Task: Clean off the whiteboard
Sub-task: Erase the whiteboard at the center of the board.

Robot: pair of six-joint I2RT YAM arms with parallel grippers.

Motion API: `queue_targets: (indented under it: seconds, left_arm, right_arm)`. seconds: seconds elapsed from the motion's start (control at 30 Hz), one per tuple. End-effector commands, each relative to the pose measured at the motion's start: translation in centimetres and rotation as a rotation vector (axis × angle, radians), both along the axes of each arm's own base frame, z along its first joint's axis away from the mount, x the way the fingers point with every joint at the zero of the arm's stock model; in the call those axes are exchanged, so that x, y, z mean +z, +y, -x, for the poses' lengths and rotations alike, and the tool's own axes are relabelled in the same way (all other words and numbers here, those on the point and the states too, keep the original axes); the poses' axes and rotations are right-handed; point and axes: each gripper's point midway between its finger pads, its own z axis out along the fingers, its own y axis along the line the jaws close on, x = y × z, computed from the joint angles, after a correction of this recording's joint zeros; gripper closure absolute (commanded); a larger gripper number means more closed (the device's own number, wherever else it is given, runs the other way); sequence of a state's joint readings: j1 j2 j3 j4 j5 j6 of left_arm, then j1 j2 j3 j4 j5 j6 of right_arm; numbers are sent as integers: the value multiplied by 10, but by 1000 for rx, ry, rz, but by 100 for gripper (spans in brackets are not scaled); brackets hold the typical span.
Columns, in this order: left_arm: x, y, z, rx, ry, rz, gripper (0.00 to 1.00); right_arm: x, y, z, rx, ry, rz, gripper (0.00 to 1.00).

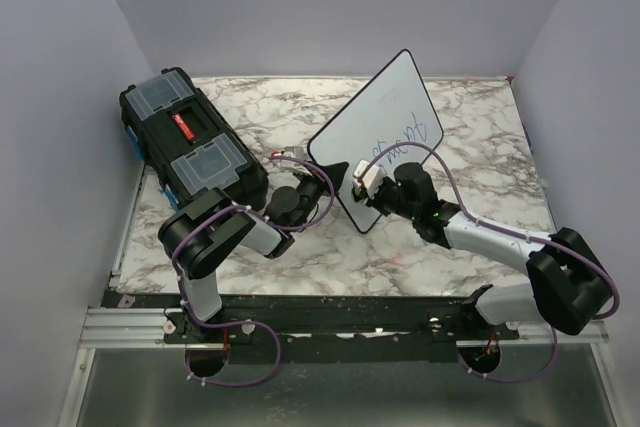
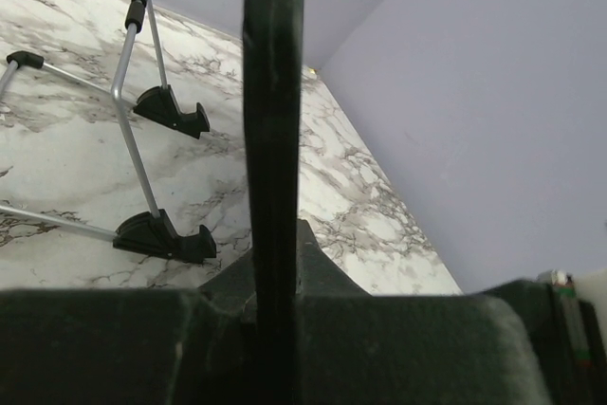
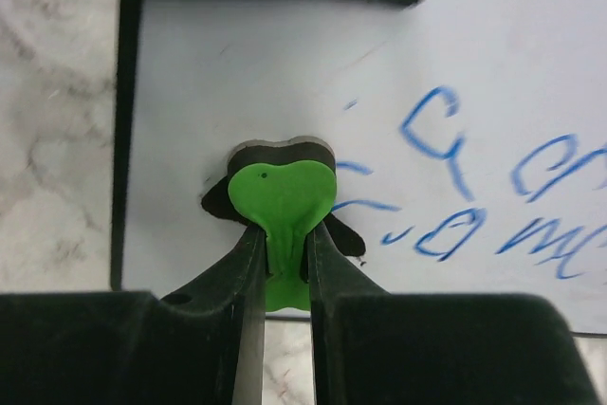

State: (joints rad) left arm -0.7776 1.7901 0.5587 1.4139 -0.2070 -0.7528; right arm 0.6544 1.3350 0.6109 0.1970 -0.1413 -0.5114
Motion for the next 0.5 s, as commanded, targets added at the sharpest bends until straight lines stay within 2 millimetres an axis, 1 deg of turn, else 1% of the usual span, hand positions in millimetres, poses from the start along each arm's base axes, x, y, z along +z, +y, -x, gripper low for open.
queue_targets:
  seconds: [0.0, 0.07, 0.13, 0.17, 0.2, 0.23, 0.27, 0.3, 0.37, 0.43, 0.47]
  left_arm:
    - [56, -11, 21, -92, -123, 156, 100]
    - [57, -12, 21, -97, -123, 157, 100]
    - [56, -13, 21, -101, -123, 158, 100]
    - [57, -13, 21, -102, -124, 157, 100]
    - [56, -13, 21, -103, -124, 155, 100]
    - [56, -13, 21, -102, -125, 154, 100]
    - [57, -14, 21, -105, -125, 156, 100]
    - [57, -14, 21, -105, -126, 156, 100]
    - [58, -14, 21, -104, -128, 158, 100]
    - [58, -14, 22, -107, -130, 159, 100]
    - [59, -14, 22, -107, -130, 160, 100]
  right_arm:
    - [67, 13, -41, -111, -178, -158, 99]
    - [63, 15, -39, -92, -169, -156, 99]
    - [56, 16, -32, -49, -149, -133, 99]
    - [47, 19, -23, 9, -124, -99, 99]
    - [35, 22, -9, 99, -85, -50, 100]
    - [17, 22, 12, 239, -30, 38, 99]
    - [2, 20, 30, 340, 23, 103, 99]
    - [-10, 17, 44, 401, 76, 137, 99]
    - [-28, 10, 58, 442, 156, 184, 99]
    - [-40, 3, 62, 432, 199, 219, 99]
    - [-43, 0, 60, 409, 203, 231, 99]
